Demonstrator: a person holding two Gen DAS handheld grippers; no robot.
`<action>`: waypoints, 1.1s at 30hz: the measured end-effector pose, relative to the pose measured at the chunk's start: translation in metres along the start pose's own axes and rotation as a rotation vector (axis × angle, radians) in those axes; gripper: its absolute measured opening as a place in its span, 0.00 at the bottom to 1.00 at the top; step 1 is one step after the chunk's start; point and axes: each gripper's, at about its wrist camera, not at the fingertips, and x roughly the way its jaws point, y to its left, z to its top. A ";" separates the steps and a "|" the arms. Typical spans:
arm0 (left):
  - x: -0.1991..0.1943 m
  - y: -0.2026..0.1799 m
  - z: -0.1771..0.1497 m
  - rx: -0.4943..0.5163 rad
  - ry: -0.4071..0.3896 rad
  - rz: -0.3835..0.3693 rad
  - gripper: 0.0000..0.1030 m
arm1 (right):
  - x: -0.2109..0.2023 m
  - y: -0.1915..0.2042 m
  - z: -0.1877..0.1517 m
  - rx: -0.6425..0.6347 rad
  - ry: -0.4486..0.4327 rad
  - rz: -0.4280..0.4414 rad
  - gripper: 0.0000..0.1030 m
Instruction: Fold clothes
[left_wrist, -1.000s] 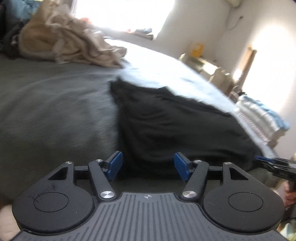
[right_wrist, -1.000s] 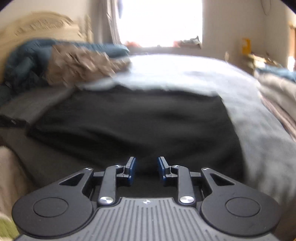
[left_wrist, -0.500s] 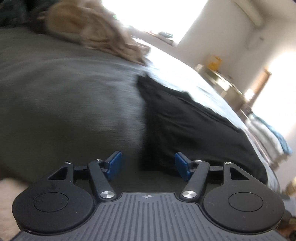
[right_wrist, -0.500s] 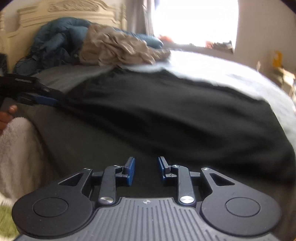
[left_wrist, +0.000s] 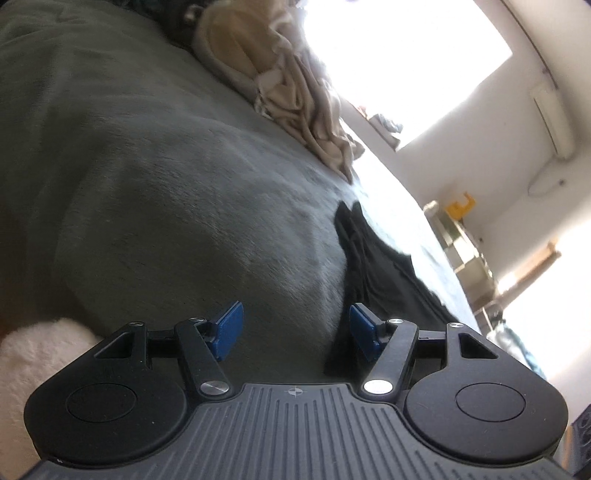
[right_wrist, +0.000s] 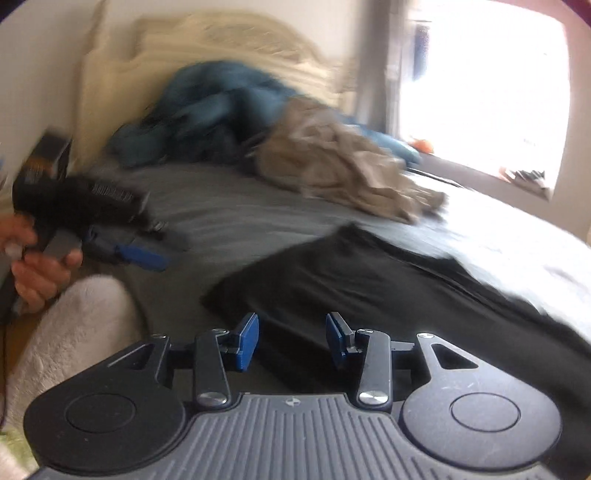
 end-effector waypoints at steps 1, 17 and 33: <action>-0.002 0.002 0.000 -0.003 -0.001 0.006 0.62 | 0.012 0.011 0.003 -0.054 0.005 0.001 0.42; -0.008 0.026 0.003 -0.021 -0.019 0.000 0.62 | 0.099 0.072 0.014 -0.297 0.055 -0.078 0.14; 0.115 -0.017 0.041 -0.189 0.230 -0.320 0.64 | 0.061 -0.050 0.035 0.439 -0.052 0.038 0.08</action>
